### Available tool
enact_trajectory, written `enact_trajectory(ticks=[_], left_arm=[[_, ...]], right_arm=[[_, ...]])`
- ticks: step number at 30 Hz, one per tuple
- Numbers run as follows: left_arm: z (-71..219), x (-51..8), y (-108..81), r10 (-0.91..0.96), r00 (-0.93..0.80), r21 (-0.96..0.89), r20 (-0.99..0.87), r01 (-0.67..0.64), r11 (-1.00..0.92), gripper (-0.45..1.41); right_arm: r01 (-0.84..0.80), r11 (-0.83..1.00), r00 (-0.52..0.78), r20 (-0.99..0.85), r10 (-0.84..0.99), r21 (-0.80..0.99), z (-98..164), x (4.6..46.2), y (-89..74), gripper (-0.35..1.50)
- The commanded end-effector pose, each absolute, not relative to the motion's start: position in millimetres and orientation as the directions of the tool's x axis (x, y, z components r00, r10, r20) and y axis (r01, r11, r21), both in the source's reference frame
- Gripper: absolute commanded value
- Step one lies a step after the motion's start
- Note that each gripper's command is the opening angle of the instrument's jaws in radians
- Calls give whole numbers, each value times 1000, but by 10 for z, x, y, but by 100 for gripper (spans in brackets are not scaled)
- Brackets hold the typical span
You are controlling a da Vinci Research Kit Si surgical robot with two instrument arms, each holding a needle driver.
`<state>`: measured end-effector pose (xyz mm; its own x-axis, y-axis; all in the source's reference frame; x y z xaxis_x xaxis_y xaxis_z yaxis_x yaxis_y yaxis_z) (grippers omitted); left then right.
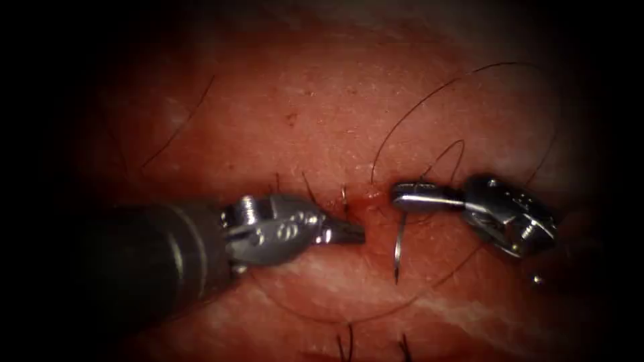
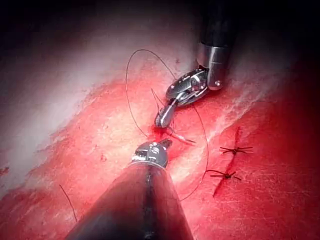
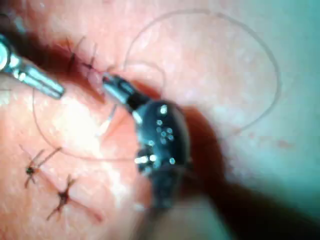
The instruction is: Wound Closure
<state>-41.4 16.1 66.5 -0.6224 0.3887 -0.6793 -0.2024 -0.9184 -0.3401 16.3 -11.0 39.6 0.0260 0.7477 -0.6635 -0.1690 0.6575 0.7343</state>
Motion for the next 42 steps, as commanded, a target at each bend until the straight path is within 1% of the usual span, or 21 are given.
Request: enact_trajectory(ticks=[1,14,21,33,42], left_arm=[[677,-422,159,389,-625,-342,-677,-201,-918,-45],[720,-454,169,386,-647,-337,-658,-205,-919,-45],[749,-447,184,373,-676,-330,-635,-199,-923,-45],[776,-443,189,390,-684,-340,-617,-215,-915,-45],[789,-447,202,393,-684,-339,-615,-221,-914,-45]], right_arm=[[-167,654,28,-660,751,738,401,165,-123,-35],[-168,677,34,-683,730,716,393,165,-116,-35],[-172,714,42,-719,694,679,383,164,-107,-35],[-177,726,45,-731,681,665,387,166,-104,-35],[-191,780,42,-789,613,596,396,173,-94,-35]])
